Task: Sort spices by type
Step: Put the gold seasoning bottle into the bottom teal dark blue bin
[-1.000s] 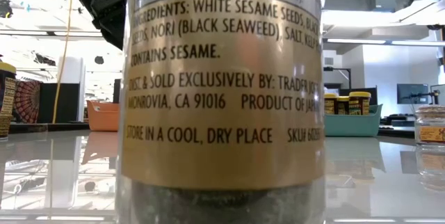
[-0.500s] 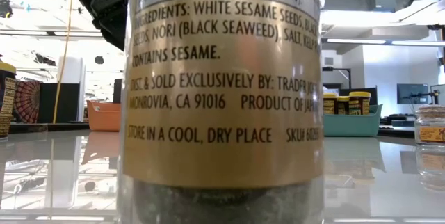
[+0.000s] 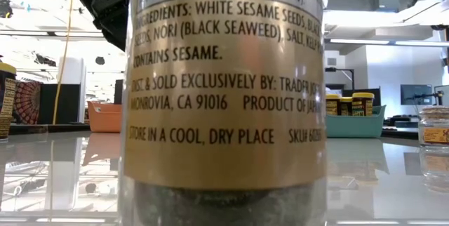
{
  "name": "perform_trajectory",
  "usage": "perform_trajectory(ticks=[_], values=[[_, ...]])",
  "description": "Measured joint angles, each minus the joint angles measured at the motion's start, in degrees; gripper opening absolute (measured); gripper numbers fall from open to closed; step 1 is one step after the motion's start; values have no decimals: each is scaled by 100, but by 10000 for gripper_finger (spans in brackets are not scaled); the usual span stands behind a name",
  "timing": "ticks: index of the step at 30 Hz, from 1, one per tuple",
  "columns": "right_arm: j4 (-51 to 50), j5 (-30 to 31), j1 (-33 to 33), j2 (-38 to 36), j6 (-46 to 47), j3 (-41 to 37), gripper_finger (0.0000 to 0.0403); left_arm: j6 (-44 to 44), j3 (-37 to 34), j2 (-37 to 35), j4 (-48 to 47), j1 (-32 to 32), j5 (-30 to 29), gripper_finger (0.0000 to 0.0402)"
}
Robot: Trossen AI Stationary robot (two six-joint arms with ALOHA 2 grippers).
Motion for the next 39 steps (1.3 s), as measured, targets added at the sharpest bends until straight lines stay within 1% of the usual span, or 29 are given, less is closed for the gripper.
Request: perform_trajectory(ticks=[3,6,9,14,16,19,21,23,28,30,31,35,37,39], values=[[29,-16,-26,61,-23,6,359,27,0,-1,0,-1,0,379],[19,-202,-61,114,-20,-5,352,44,0,1,0,-1,2,379],[252,-271,-72,190,-53,10,343,44,0,1,1,0,0,379],[248,-262,-86,192,38,4,315,46,0,0,0,-1,1,379],[191,-260,-86,178,74,9,303,46,0,1,2,1,1,379],[-258,-173,-86,98,249,84,303,46,0,0,2,0,0,379],[-640,32,-73,-2,384,148,303,46,0,1,2,1,0,379],[-935,368,-16,-192,543,176,303,46,0,1,2,0,0,379],[-1158,1712,335,-910,799,195,303,40,0,1,2,-1,2,379],[-1529,2170,572,-1172,1223,209,303,19,0,1,2,0,0,379],[-1863,2293,698,-1270,1616,211,303,16,0,1,2,1,0,379],[-3231,2362,1233,-1410,3953,194,303,14,0,1,0,1,0,379],[-3663,2384,1516,-1412,5001,194,303,11,0,1,0,1,2,379],[-3946,2401,1819,-1388,5752,195,303,9,0,1,0,1,0,379]])
